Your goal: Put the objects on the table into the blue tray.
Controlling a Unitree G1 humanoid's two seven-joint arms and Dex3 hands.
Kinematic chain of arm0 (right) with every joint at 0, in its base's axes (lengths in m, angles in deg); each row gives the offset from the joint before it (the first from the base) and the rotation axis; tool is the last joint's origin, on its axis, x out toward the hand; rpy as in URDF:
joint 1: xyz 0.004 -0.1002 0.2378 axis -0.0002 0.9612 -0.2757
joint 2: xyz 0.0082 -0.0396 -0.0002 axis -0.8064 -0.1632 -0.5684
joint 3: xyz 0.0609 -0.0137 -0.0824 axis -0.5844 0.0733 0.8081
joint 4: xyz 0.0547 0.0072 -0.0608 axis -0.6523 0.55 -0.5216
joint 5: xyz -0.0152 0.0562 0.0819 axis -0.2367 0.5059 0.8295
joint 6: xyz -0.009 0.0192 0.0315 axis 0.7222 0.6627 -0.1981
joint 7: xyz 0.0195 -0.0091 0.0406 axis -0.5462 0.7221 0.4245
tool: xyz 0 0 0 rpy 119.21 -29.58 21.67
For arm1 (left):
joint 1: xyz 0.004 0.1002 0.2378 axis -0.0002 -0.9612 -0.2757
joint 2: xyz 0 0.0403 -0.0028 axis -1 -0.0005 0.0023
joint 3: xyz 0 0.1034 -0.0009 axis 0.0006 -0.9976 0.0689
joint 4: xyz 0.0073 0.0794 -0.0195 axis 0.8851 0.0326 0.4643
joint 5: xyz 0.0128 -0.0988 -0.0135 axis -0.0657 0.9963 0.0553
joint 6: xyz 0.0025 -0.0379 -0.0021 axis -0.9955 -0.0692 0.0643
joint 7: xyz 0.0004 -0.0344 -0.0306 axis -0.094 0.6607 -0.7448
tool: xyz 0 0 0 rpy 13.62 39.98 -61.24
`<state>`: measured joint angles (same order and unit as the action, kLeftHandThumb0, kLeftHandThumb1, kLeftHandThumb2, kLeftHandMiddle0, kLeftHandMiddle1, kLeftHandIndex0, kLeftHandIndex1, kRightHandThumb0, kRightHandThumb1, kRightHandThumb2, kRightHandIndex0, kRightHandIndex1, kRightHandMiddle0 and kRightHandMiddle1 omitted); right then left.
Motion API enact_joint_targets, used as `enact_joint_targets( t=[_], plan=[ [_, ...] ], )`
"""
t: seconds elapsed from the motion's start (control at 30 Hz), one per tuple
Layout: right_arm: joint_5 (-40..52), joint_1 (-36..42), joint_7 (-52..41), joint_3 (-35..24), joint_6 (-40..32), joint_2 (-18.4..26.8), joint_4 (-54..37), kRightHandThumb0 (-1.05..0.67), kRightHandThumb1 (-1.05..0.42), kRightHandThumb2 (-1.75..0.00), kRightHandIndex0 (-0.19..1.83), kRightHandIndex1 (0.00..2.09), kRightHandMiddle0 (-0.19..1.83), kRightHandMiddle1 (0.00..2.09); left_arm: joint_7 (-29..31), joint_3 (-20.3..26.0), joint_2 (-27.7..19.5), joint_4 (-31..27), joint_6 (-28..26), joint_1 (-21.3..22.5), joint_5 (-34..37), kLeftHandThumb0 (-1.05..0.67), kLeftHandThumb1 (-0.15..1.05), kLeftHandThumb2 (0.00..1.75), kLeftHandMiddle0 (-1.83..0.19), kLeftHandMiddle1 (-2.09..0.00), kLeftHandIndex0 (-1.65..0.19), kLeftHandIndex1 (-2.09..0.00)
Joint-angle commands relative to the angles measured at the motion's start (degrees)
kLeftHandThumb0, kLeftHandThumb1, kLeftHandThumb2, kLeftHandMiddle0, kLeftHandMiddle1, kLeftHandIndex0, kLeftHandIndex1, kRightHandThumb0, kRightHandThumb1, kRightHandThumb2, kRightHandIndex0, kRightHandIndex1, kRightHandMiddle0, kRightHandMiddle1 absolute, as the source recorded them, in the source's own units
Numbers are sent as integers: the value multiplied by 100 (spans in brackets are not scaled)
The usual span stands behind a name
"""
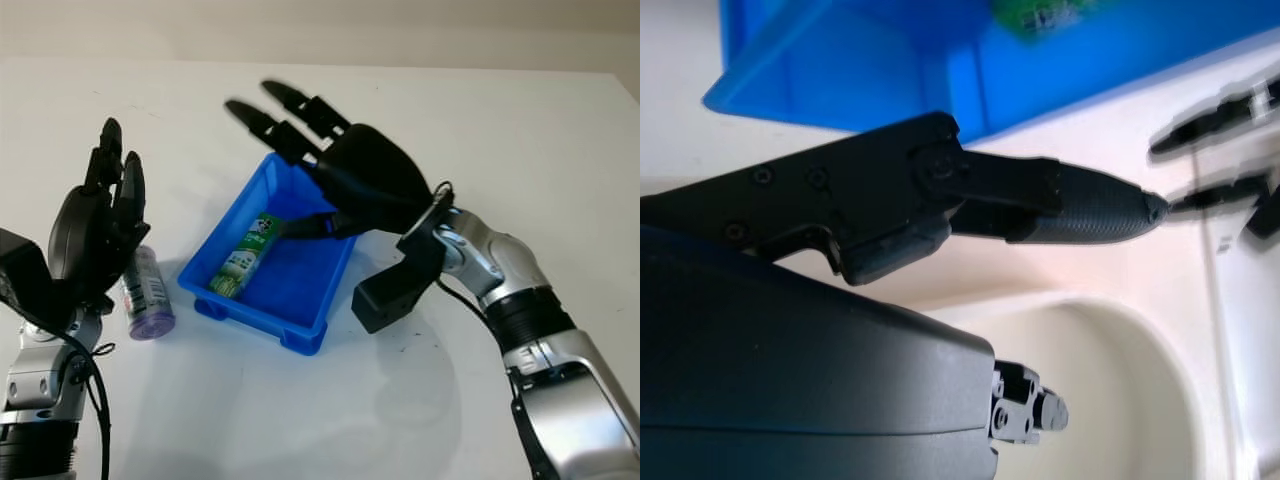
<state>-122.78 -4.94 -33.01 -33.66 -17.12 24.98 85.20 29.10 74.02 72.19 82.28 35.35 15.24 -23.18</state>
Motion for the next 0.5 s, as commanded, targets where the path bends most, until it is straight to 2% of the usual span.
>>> enact_joint_targets(
  t=[0.0,0.13,0.3,0.47],
  plan=[
    [1069,202,-514,-407,-204,-175,-8,-81,-105,-56,-19,0,-19,0,1,-18,32,-1,55,-45,4,-65,105,64,19,-3,19,0],
    [2486,569,-1382,-900,-996,-412,-211,-80,-105,-57,-19,0,-19,0,35,-12,39,20,62,-40,41,-65,105,64,19,-3,19,0],
    [3448,1190,-1614,-1505,-2391,-821,-1034,-72,-105,-67,-19,0,-19,0,56,5,9,30,51,-40,59,-66,105,63,19,-4,19,-1],
    [3877,1606,-1736,-1837,-3494,-1030,-1710,-76,-105,-67,-19,0,-19,0,102,38,-43,32,51,-40,67,-67,105,63,19,-3,19,-1]
  ],
)
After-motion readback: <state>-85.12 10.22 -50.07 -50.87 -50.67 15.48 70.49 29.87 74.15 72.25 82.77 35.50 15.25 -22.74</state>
